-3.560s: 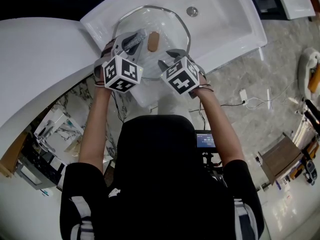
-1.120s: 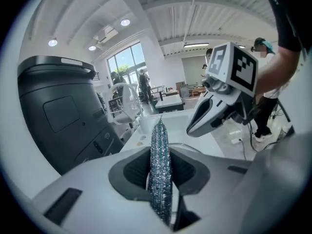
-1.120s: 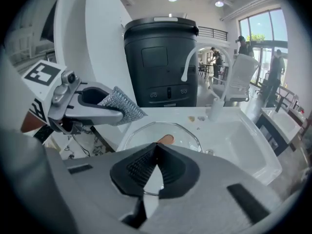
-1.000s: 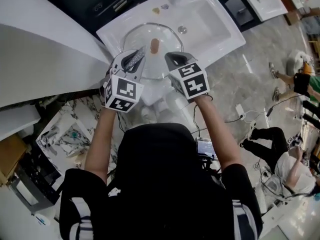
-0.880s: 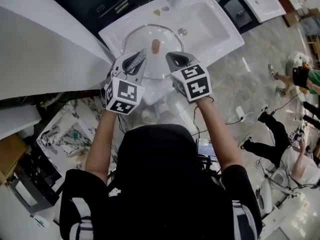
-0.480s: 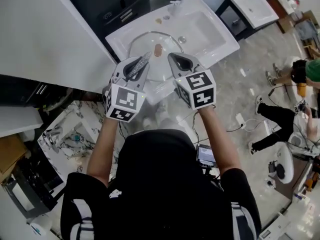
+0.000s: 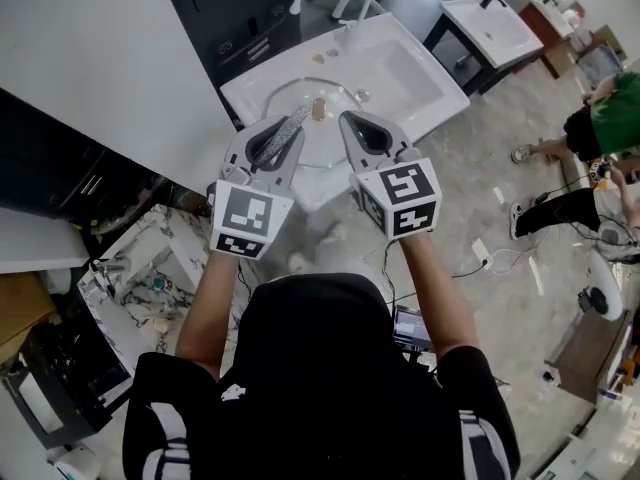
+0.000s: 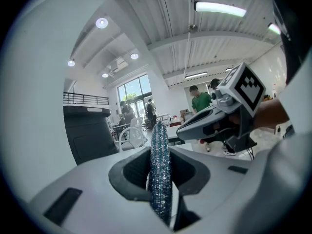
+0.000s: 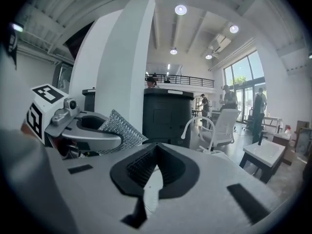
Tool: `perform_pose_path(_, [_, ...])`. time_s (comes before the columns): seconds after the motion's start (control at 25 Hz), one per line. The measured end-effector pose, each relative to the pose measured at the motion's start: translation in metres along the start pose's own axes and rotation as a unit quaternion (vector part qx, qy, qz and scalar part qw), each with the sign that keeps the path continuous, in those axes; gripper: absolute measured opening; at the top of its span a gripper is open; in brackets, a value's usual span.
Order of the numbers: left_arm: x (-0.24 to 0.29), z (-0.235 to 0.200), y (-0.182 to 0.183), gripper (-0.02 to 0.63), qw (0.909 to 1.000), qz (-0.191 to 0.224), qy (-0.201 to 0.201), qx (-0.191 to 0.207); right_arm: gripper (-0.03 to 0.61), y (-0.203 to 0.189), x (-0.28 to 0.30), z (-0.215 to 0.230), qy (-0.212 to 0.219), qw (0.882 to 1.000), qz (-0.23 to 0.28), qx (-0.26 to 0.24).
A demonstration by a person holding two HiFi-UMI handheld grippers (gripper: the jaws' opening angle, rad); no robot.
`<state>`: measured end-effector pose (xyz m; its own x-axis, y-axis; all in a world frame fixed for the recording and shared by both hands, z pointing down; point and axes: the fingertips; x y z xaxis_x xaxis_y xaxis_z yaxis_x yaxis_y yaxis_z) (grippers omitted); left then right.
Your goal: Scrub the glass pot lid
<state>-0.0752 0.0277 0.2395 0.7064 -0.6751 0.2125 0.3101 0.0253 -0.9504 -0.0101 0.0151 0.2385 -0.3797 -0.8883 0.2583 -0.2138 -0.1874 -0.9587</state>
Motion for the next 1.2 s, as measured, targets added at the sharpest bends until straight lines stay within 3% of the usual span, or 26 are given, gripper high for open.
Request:
perform_pose_path(0.52, [-0.016, 0.039, 0.044, 0.080, 0.9993, 0.035, 0.010, -0.007, -0.003, 0.023, -0.056, 0.014, -0.008, 0.999, 0.041, -0.006])
perform_pose_path(1.2, [-0.063, 0.114, 0.089, 0.080, 0.9932, 0.083, 0.076, -0.029, -0.003, 0.039, -0.158, 0.015, 0.015, 0.996, 0.093, -0.005])
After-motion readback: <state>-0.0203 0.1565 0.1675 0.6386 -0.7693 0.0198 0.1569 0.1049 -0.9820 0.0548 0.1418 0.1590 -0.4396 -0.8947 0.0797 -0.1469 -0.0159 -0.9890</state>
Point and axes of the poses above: the fingertips, and each gripper's own axes: x forward along the fingers, z to its right, y out of its top, and after that the axes turned 8 degrees about -y, right-handed
